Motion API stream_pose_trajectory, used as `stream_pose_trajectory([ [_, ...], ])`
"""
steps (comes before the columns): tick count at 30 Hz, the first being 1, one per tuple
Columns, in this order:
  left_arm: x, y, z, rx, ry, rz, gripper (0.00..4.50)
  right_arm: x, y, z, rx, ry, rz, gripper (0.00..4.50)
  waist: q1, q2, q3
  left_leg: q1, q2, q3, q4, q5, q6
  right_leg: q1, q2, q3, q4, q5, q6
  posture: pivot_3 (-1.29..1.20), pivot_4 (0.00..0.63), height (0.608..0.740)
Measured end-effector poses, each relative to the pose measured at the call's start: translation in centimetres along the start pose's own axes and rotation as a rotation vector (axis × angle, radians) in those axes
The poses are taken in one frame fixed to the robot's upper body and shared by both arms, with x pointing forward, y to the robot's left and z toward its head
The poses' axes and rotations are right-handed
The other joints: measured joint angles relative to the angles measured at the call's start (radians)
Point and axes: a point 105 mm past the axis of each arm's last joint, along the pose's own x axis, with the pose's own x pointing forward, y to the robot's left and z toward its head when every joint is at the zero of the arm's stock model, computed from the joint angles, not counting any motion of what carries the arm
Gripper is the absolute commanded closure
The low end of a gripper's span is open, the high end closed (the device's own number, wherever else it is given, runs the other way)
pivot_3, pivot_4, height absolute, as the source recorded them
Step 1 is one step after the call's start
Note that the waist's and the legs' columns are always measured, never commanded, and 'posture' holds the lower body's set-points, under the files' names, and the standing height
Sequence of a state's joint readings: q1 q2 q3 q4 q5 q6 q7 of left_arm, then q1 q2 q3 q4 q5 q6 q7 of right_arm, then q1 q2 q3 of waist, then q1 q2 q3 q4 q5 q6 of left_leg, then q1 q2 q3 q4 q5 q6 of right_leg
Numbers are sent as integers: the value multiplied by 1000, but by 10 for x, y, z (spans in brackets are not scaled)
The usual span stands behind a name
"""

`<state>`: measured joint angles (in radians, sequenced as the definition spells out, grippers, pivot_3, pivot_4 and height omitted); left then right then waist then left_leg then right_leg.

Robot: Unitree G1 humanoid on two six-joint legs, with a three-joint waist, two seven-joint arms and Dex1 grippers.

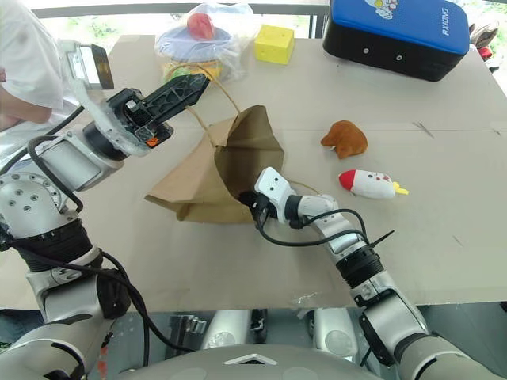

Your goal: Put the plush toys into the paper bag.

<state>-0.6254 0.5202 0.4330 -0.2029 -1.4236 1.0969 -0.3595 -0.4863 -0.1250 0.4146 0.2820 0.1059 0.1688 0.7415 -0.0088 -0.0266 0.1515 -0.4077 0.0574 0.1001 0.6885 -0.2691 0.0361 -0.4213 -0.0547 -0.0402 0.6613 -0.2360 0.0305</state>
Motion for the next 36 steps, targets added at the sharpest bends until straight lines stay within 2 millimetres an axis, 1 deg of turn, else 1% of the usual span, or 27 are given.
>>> stream_pose_trajectory([
  [2, 1, -6, 7, -25, -28, -31, 4435, 0, 0, -1, 6, 11, -5, 4500, 2, 0, 0, 7, 0, -1, -1, 0, 0, 8, 0, 0, -1, 0, 0, 0, 150, 740],
  [4, 0, -8, 10, -5, -17, -33, 4435, -1, 0, 0, 5, 14, -8, 4500, 1, 0, 0, 9, -1, -1, -2, 0, 0, 9, 0, 0, -1, 0, 0, 0, 150, 740],
  [7, -2, -9, 6, 3, 7, -40, 4435, -4, -4, 0, -4, 30, -30, 4500, 4, 1, 0, 9, -1, -1, -3, 0, 0, 9, 0, 0, -2, 0, 0, 0, 150, 740],
  [8, -1, -8, 1, 13, 24, -37, 4489, -7, -7, 2, 2, 31, -42, 4255, 5, 1, 1, 8, -1, -1, -3, 0, 0, 9, 0, 0, -2, 0, 0, 0, 150, 740],
  [10, 0, -6, -9, 55, 73, -27, 4500, -18, -17, 8, 40, 29, -78, 3611, 6, 1, 1, 8, -1, -1, -3, 0, 0, 9, 0, 0, -2, 0, 0, 0, 150, 740],
  [11, 0, -5, -15, 86, 98, -24, 4500, -27, -23, 19, 55, 7, -97, 3103, 6, 1, 1, 7, -1, 0, -3, 0, 0, 8, 0, 0, -3, 0, 0, 0, 150, 740],
  [12, 0, -5, -17, 94, 106, -26, 4500, -32, -25, 27, 50, -12, -108, 2722, 6, 1, 1, 7, -1, 0, -4, 0, 0, 8, 0, 0, -3, 0, 0, 0, 150, 740],
  [13, 1, -4, -21, 107, 115, -33, 4500, -46, -28, 46, 39, -50, -129, 2045, 6, 2, 2, 7, -1, -1, -5, 0, 0, 7, 0, 0, -3, -1, 0, 0, 150, 740],
  [14, 0, -2, -23, 113, 117, -32, 4500, -52, -27, 55, 29, -73, -134, 1752, 5, 2, 2, 7, -1, 0, -5, 0, 0, 7, 0, 0, -3, -1, 0, 0, 150, 740],
  [15, 1, -2, -24, 117, 121, -34, 4500, -59, -27, 65, 16, -96, -141, 1368, 5, 2, 2, 7, -1, -1, -5, 0, 0, 7, 0, 0, -3, -1, 0, 0, 150, 740],
  [16, 0, 0, -28, 129, 129, -37, 4500, -75, -25, 82, -9, -130, -166, 947, 6, 2, 2, 7, -1, -1, -7, 0, 0, 6, 0, 0, -3, -2, 0, 0, 150, 740],
  [17, -1, 1, -30, 130, 134, -35, 4500, -84, -25, 91, -30, -147, -184, 508, 6, 2, 2, 7, -1, -1, -7, 0, 0, 6, 0, 0, -3, -3, 0, 0, 150, 740],
  [18, 0, 3, -33, 137, 143, -36, 4500, -98, -26, 101, -50, -155, -214, 31, 6, 3, 2, 6, -1, -1, -7, 0, 0, 6, 0, 0, -4, -3, 0, 0, 150, 740],
  [19, -1, 4, -35, 146, 147, -34, 4500, -111, -25, 108, -61, -159, -234, 31, 7, 2, 2, 6, -1, -1, -7, 0, 0, 6, 0, 0, -4, -3, 0, 0, 150, 740],
  [21, -1, 6, -37, 169, 153, -34, 4500, -136, -25, 114, -67, -137, -265, 31, 11, 3, 2, 6, -1, 0, -7, 0, 0, 6, 0, 0, -4, -3, 0, 0, 150, 740],
  [23, -2, 9, -40, 181, 164, -25, 4500, -159, -30, 115, -88, -79, -321, 31, 12, 2, 3, 6, -2, 0, -7, -1, 1, 6, 0, 1, -5, -3, 0, 0, 150, 740],
  [24, -1, 9, -42, 188, 173, -26, 4500, -167, -33, 111, -104, -30, -347, 31, 14, 3, 3, 6, -2, 0, -7, -1, 1, 6, 0, 1, -4, -3, 0, 0, 150, 740],
  [25, -1, 10, -43, 204, 184, -20, 4500, -179, -38, 103, -122, 61, -385, 31, 17, 2, 3, 6, -2, 0, -7, -2, 2, 6, 0, 1, -5, -3, 0, 0, 150, 740],
  [26, -1, 12, -46, 250, 206, -4, 4500, -195, -46, 88, -150, 201, -444, 31, 20, 2, 3, 6, -2, 0, -7, -2, 3, 6, 0, 1, -5, -3, 0, 0, 150, 740],
  [28, -1, 12, -48, 298, 208, -2, 4500, -209, -56, 70, -140, 327, -504, 31, 21, 2, 3, 7, -2, 1, -7, -2, 3, 6, 0, 2, -5, -3, 0, 0, 150, 740],
  [29, 0, 12, -51, 322, 212, -6, 4500, -212, -61, 59, -127, 383, -523, 31, 19, 2, 3, 7, -2, 2, -7, -2, 3, 6, 1, 3, -5, -3, 0, 0, 150, 740],
  [30, 3, 11, -54, 334, 214, -25, 4500, -212, -65, 43, -91, 442, -526, 31, 18, 1, 3, 7, -2, 2, -7, -2, 3, 6, 1, 4, -5, -3, 0, 0, 150, 740],
  [32, 5, 9, -56, 341, 215, -39, 4500, -209, -67, 24, -54, 496, -509, 31, 18, 1, 3, 7, -2, 2, -7, -2, 3, 6, 1, 4, -5, -3, 0, 0, 150, 740],
  [33, 5, 8, -57, 349, 217, -49, 4500, -205, -69, 10, -28, 531, -501, 604, 17, 1, 3, 7, -2, 2, -7, -2, 3, 6, 2, 4, -5, -3, 0, 0, 150, 740],
  [34, 5, 7, -57, 353, 219, -57, 4500, -203, -70, 0, -15, 557, -499, 717, 17, 2, 3, 6, -2, 2, -7, -2, 3, 5, 1, 4, -5, -3, 0, 0, 150, 740],
  [35, 5, 6, -57, 359, 223, -65, 4500, -202, -73, -8, -17, 579, -506, 1295, 18, 2, 4, 6, -2, 2, -7, -2, 3, 4, 1, 4, -5, -3, 1, 0, 150, 740],
  [36, 5, 5, -58, 362, 226, -73, 4500, -202, -77, -8, -34, 585, -519, 1706, 19, 2, 4, 6, -2, 2, -7, -1, 2, 4, 1, 4, -5, -4, 1, 0, 150, 740],
])
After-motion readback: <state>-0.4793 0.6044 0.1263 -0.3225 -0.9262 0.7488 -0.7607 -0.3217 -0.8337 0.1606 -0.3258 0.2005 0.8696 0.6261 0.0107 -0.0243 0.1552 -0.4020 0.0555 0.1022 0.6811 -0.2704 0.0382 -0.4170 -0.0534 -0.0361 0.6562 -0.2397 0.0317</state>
